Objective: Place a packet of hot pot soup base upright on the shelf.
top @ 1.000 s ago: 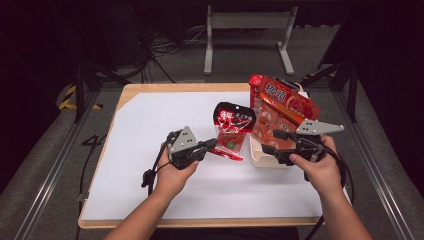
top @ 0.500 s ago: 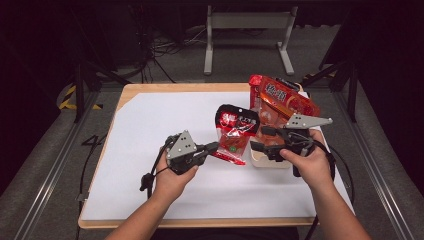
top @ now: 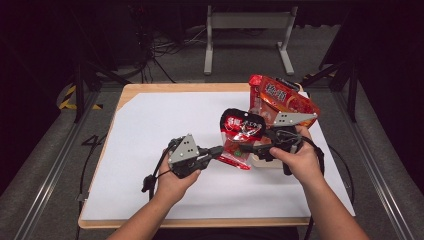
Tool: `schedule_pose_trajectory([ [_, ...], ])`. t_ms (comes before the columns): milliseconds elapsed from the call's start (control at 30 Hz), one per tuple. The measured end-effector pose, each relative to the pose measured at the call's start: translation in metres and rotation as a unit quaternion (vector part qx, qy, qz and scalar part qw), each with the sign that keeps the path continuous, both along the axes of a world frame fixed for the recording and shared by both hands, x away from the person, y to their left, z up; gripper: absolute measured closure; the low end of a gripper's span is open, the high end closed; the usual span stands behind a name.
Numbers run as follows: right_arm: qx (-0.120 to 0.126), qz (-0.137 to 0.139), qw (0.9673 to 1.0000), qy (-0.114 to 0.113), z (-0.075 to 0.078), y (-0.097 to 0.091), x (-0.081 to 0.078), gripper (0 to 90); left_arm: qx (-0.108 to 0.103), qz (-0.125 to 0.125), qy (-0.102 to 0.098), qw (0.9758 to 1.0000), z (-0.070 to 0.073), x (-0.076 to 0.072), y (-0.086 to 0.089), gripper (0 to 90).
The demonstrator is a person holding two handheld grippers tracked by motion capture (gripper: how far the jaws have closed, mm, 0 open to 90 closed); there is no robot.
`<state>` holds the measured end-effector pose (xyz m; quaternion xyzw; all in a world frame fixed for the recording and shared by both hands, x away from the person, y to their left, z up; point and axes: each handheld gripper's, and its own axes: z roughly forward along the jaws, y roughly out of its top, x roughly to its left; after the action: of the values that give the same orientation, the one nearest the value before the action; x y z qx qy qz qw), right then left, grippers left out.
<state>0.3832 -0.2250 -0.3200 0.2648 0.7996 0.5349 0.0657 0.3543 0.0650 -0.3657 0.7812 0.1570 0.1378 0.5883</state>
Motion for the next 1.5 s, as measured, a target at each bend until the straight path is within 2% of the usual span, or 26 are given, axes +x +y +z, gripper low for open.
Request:
schedule_pose_trajectory([
  [33,-0.005,0.009,0.9999,-0.004,0.002,-0.001,-0.001,47.8,0.001,0.001,0.0,1.0,0.0,0.0,0.0,89.9],
  [167,-0.013,0.031,0.9994,-0.002,0.006,-0.003,-0.002,54.3,-0.003,0.003,0.004,1.0,-0.001,0.001,0.001,89.7],
  [367,-0.009,0.046,0.9989,-0.005,0.009,-0.006,-0.003,59.6,0.0,0.007,0.002,1.0,-0.001,0.001,0.0,88.7],
  [500,-0.01,0.03,0.9994,-0.012,0.012,-0.006,-0.004,57.1,0.002,0.008,0.0,1.0,0.0,0.0,-0.002,88.7],
  [600,-0.006,0.025,0.9995,-0.017,0.014,-0.006,-0.005,60.5,0.005,0.015,-0.001,0.9999,-0.001,-0.001,-0.003,88.4],
  [700,-0.001,0.045,0.9987,-0.022,0.016,-0.006,-0.007,70.1,0.014,0.019,-0.004,0.9997,-0.002,0.0,-0.004,87.5],
  [833,-0.006,0.057,0.9975,-0.041,0.019,-0.006,-0.009,71.9,0.012,0.018,0.001,0.9998,-0.002,0.0,-0.004,86.6],
  [867,-0.006,0.061,0.997,-0.046,0.021,-0.006,-0.01,72.3,0.004,0.015,0.008,0.9998,-0.002,0.001,-0.004,85.7],
  [933,-0.008,0.067,0.9963,-0.053,0.022,-0.007,-0.011,72.8,-0.006,0.011,0.013,0.9998,-0.001,0.002,-0.003,83.1],
  [967,-0.009,0.069,0.9961,-0.056,0.023,-0.008,-0.011,72.9,-0.017,0.009,0.02,0.9996,-0.001,0.002,-0.003,80.0],
  [1033,-0.007,0.074,0.9957,-0.056,0.023,-0.009,-0.011,73.1,-0.022,0.012,0.02,0.9995,0.0,0.003,-0.004,71.1],
  [1100,-0.008,0.076,0.9954,-0.058,0.023,-0.01,-0.01,73.1,-0.022,0.012,0.02,0.9995,0.001,0.003,-0.004,68.0],
  [1167,-0.009,0.078,0.9952,-0.059,0.023,-0.011,-0.009,73.2,-0.022,0.015,0.02,0.9994,0.001,0.003,-0.004,60.2],
  [1233,-0.01,0.077,0.9953,-0.059,0.024,-0.014,-0.008,73.2,-0.019,0.02,0.016,0.9995,0.002,0.004,-0.003,56.3],
  [1333,-0.01,0.073,0.9955,-0.059,0.025,-0.018,-0.007,73.2,-0.022,0.027,0.025,0.9991,0.002,0.004,-0.002,50.5],
  [1500,-0.022,0.069,0.9953,-0.065,0.029,-0.026,-0.006,73.2,-0.019,0.035,0.027,0.9989,0.007,0.007,0.001,46.5],
])
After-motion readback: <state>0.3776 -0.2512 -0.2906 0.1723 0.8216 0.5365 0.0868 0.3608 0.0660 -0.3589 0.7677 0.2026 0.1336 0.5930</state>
